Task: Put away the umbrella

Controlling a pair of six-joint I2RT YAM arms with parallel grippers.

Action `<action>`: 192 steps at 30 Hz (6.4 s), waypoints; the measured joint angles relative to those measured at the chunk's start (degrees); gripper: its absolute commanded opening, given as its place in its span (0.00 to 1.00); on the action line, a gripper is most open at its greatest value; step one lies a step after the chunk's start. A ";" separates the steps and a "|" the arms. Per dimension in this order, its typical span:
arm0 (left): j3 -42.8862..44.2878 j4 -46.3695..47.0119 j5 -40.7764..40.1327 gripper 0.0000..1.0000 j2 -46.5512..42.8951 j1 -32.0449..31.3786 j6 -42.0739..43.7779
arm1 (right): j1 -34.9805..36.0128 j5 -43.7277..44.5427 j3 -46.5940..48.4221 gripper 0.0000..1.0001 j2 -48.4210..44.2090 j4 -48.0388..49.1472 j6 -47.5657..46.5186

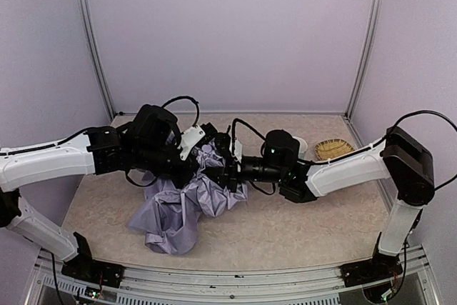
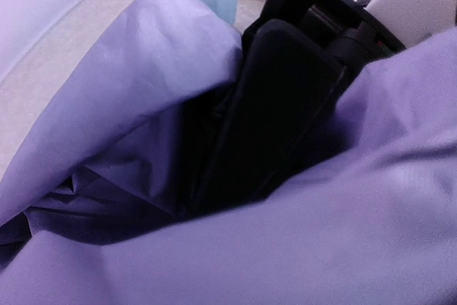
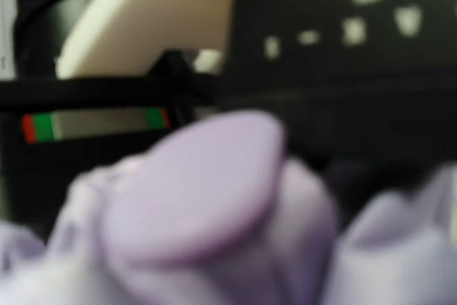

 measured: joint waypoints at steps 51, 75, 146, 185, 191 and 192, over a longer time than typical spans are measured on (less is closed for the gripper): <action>-16.81 21.09 2.29 0.81 -14.32 2.95 0.72 | 1.38 -2.27 -1.92 0.10 -7.43 -6.69 1.84; -38.69 47.34 10.67 0.46 -30.29 2.01 0.96 | -10.51 4.72 2.05 0.06 -41.68 -46.25 -15.91; -41.42 56.26 -4.90 0.83 -11.63 13.11 -5.49 | -8.63 9.51 26.27 0.70 -1.51 -71.60 -8.98; -26.80 42.29 -7.50 0.76 -8.26 18.73 -13.64 | -15.06 -0.17 21.53 0.71 -3.82 -60.61 3.28; -30.36 36.30 -9.70 0.76 -9.66 18.88 -20.70 | -13.84 -2.36 21.66 0.74 6.54 -64.22 0.24; -31.43 35.65 -9.84 0.76 -9.77 18.88 -21.66 | -13.53 -3.08 20.83 0.73 7.10 -64.32 -0.11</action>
